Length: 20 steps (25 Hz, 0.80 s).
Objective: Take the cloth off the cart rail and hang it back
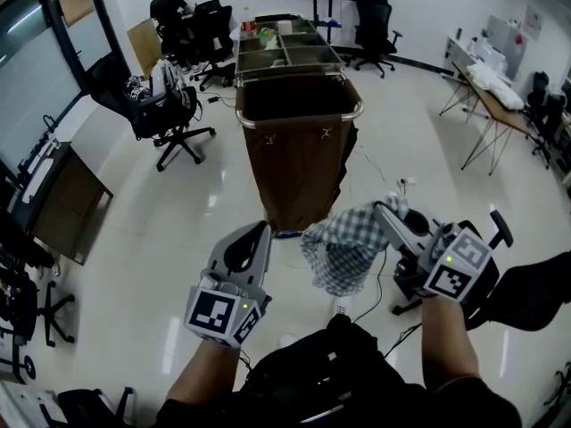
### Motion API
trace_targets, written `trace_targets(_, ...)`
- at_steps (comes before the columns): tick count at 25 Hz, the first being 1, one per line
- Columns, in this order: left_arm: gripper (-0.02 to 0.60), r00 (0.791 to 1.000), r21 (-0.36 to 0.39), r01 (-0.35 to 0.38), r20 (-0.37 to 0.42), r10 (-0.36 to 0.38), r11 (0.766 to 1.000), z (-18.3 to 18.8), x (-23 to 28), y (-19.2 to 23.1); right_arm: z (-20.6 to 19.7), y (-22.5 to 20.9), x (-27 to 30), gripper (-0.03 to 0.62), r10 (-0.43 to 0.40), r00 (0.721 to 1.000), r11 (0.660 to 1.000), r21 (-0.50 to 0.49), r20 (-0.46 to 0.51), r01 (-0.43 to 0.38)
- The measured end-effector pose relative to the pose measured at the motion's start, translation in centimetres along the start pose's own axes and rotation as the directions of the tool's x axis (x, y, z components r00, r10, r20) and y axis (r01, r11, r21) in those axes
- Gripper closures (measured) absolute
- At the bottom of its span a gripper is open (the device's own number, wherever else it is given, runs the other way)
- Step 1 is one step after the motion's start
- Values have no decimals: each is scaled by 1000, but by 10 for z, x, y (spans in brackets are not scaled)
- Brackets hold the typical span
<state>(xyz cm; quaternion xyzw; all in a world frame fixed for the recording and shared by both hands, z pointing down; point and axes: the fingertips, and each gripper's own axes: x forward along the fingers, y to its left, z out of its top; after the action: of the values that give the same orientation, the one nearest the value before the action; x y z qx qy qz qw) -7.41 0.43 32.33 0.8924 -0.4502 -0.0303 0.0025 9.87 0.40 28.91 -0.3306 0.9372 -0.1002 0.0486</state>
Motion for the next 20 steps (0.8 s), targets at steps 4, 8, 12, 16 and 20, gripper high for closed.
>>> trace_targets(4, 581, 1000, 5, -5, 11, 5, 1000, 1, -8, 2, -4, 6, 4, 576, 15, 1000, 1000, -7, -11, -15)
trace_targets(8, 581, 999, 21, -33, 1, 33, 999, 0, -11, 10, -6, 7, 7, 576, 30, 999, 1000, -3, -20, -30)
trace_targets(12, 581, 999, 41, -47, 12, 46, 998, 3, -13, 17, -3, 10, 10, 576, 39, 999, 999, -3, -12, -39)
trace_targets(16, 581, 997, 35, -70, -11, 70, 997, 2, -16, 25, 7, 14, 16, 576, 55, 998, 998, -5, -1, -55)
trace_targets(20, 581, 996, 39, -86, -24, 87, 996, 10, -12, 37, 34, 16, 30, 576, 76, 997, 997, -21, 4, -76)
